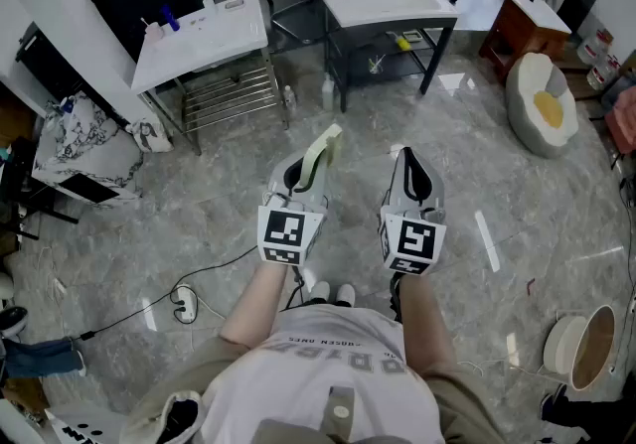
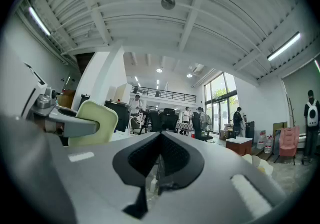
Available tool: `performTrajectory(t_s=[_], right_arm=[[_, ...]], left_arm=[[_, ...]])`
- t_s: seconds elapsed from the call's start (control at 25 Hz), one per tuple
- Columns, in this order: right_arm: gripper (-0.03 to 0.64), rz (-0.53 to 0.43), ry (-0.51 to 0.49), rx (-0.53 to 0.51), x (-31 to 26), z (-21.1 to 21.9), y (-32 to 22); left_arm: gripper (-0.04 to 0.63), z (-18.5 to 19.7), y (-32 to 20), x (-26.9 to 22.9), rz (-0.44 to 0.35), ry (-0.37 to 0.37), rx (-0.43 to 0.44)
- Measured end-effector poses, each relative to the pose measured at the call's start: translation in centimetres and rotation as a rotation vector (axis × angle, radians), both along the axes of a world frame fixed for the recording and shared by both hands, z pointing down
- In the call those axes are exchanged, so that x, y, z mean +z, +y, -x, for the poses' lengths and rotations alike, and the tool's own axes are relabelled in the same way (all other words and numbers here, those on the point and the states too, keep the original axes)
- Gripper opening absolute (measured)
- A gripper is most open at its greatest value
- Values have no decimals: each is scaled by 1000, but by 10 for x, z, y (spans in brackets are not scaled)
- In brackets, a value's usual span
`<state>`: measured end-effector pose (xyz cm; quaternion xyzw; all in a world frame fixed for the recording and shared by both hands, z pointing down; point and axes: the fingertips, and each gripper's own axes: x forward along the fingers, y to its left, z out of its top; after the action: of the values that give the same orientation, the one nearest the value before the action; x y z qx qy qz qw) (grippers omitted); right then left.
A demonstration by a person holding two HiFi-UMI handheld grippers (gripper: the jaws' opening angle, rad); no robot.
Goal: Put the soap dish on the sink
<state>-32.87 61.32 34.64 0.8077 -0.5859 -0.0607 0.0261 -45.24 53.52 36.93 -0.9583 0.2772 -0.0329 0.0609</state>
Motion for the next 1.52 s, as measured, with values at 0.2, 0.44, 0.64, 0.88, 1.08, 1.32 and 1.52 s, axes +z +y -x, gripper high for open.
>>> performTrajectory(t_s=[0.2,0.44,0.64,0.88,1.08,1.32,1.52], right_arm=[[-3,1,8,-5,-2,0,-2],[-3,1,12,-7,-1,-4,0],[-3,3,13,-13,0,-8,-1],[-3,-43,-41,-27,-8,-18,-2],[141,-107,-118,-38,-9,-35,4],[257,-98,-117,-81,-4,-45,5],[258,-73,-131,-84,10,-58,7]], left_arm=[[18,-1,-2,-2,0,-2,-2],[18,-4,-1,0,1,0,-8],[18,-10,-1,2,0,0,-10],[18,-16,-4,-4,12,-3,-16],[18,-19,-9,-9,8,16,-30],[18,-28,-13,-8,10,9,-32],[18,-32,-14,6,31,-9,-46]])
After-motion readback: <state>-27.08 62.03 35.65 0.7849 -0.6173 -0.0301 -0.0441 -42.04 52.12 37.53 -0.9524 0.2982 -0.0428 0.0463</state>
